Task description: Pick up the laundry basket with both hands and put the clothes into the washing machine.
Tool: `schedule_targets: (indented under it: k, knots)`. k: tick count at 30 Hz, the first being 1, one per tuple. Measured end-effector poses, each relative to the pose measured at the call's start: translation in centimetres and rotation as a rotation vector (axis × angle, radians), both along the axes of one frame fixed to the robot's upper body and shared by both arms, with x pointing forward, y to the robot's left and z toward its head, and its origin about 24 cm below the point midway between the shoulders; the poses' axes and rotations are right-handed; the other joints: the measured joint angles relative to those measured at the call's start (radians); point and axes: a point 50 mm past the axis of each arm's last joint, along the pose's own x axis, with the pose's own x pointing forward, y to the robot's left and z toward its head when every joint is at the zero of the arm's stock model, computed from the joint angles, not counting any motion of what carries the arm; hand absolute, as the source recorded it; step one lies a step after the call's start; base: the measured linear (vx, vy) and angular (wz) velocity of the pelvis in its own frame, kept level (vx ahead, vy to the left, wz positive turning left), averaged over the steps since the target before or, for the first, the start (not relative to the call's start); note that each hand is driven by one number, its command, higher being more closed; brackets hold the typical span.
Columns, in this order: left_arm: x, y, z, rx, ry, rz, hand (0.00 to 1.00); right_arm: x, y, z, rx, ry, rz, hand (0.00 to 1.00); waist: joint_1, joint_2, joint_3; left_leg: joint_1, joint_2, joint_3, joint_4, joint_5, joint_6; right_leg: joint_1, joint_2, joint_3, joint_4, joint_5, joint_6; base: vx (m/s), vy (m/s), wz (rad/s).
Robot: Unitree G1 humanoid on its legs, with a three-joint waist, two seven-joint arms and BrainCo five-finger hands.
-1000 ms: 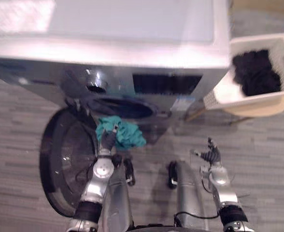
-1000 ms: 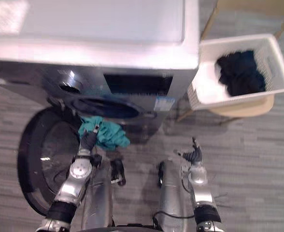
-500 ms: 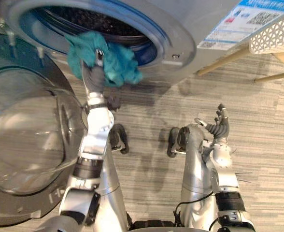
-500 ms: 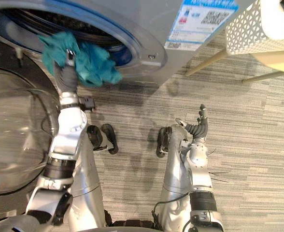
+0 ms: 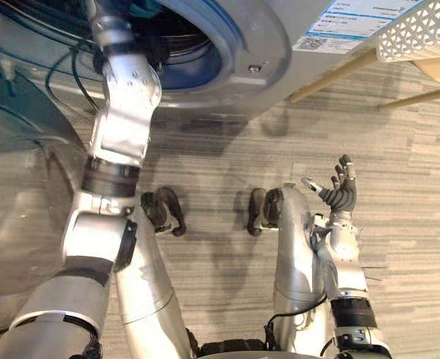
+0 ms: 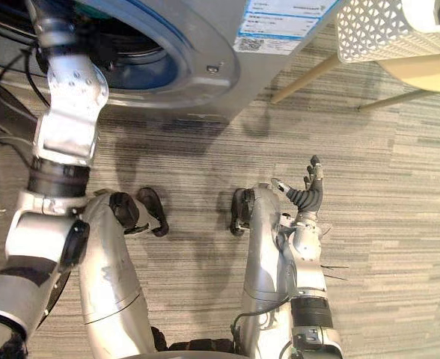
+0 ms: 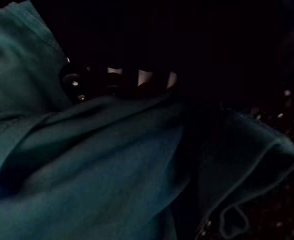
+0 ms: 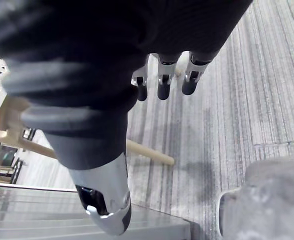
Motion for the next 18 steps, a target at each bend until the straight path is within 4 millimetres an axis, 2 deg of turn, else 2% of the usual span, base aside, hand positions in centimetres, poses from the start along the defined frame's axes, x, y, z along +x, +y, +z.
schedule_targets:
  k: [3,7,12,15,18]
  knots:
    - [0.2,0.0,1.7,0.057,0.026,0.017,0.00,0.1,0.1,0.0,0.012,-0.009,0.008,0.00,-0.013,-0.013,0.000,-0.024,0.009,-0.004,0.001,0.001,0.001,-0.022,0.007,-0.002,-0.007,0.012,-0.003,0.03,-0.008,-0.14]
    - [0.5,-1.1,3.1,0.178,0.071,0.047,0.00,0.0,-0.2,0.0,0.035,-0.025,0.006,0.00,-0.017,-0.014,-0.001,-0.038,0.008,-0.004,0.003,0.001,0.001,-0.033,0.007,-0.007,-0.009,0.014,-0.001,0.04,-0.008,-0.01]
    - [-0.3,-2.6,4.9,0.263,0.049,0.042,0.00,0.1,-0.1,0.0,0.036,-0.025,0.034,0.00,-0.014,-0.014,-0.001,-0.042,0.003,-0.016,0.002,0.003,-0.002,-0.028,0.002,-0.019,-0.009,0.014,-0.002,0.04,-0.013,0.03]
    - [-0.3,-3.1,4.8,0.260,0.046,0.026,0.00,0.1,-0.1,-0.4,0.039,-0.003,0.038,0.00,-0.014,-0.014,-0.001,-0.020,-0.010,-0.022,-0.008,0.009,-0.006,-0.001,-0.007,-0.025,-0.012,0.011,-0.006,0.03,-0.015,0.14]
    - [-1.5,-2.8,3.9,0.229,-0.020,-0.006,0.00,0.1,0.6,-1.0,0.064,0.030,0.053,0.00,-0.008,-0.015,-0.003,0.038,-0.020,-0.023,-0.042,0.017,-0.012,0.063,-0.021,-0.033,-0.036,0.006,-0.014,0.04,-0.032,0.17]
